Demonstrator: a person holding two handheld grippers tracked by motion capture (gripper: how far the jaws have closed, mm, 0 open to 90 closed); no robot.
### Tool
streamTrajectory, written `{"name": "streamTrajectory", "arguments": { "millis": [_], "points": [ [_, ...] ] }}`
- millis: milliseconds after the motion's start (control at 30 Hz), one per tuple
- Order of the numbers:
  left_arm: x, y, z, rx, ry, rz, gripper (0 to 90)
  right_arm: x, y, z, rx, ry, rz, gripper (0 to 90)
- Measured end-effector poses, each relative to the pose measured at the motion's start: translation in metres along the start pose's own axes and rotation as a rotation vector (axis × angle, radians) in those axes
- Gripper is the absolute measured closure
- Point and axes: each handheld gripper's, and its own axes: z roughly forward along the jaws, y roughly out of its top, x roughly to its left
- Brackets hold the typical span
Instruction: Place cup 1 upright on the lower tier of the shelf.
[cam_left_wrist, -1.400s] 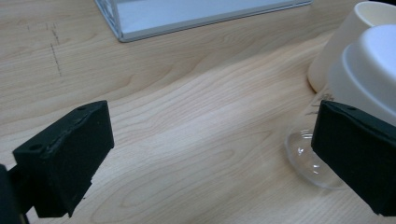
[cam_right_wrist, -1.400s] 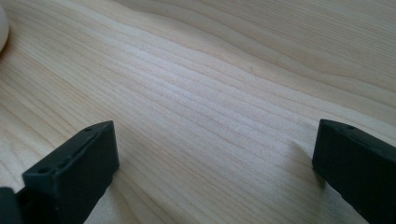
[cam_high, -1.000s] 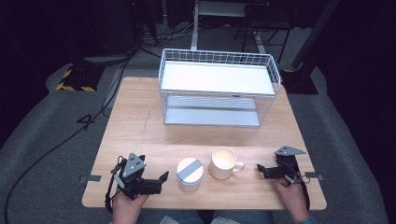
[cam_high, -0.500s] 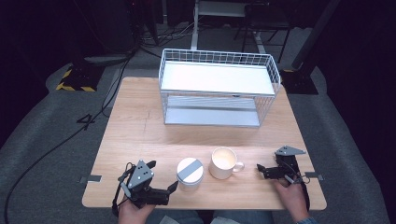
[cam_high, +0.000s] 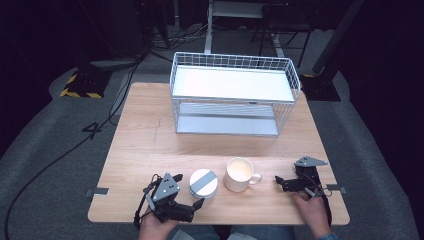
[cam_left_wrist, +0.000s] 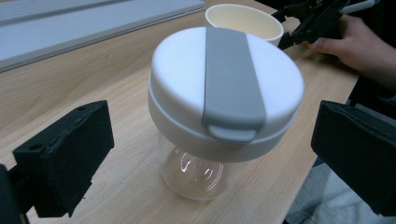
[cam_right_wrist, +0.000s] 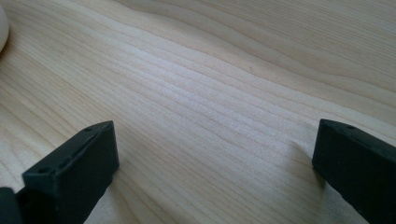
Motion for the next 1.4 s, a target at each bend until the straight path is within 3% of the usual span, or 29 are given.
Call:
{"name": "streamTrajectory", "arguments": {
  "millis": [133, 233, 500, 1033, 1200, 1333, 1400],
  "points": [
    [0.001, -0.001, 0.007, 0.003, 0.006, -0.007, 0.0, 0.0, 0.0, 0.0, 0.0, -0.002, -0.001, 0.5],
    [0.001, -0.002, 0.016, 0.005, -0.012, -0.013, 0.0, 0.0, 0.0, 0.0, 0.0, -0.002, -0.001, 0.4],
    [-0.001, -0.004, 0.032, 0.032, -0.006, 0.003, 0.0, 0.0, 0.0, 0.0, 0.0, -0.002, -0.001, 0.5],
    [0.002, -0.013, 0.05, 0.051, -0.026, 0.009, 0.5, 0.0, 0.0, 0.0, 0.0, 0.0, -0.001, 0.5],
    [0.002, -0.015, 0.049, 0.036, -0.041, 0.017, 10.4, 0.0, 0.0, 0.0, 0.0, -0.002, -0.001, 0.4],
    [-0.001, -0.018, 0.049, 0.03, 0.0, 0.05, 16.3, 0.0, 0.0, 0.0, 0.0, -0.001, -0.001, 0.5],
    [-0.001, -0.018, 0.049, 0.023, 0.001, 0.045, 16.9, 0.0, 0.0, 0.0, 0.0, -0.002, -0.001, 0.5]
  ]
}}
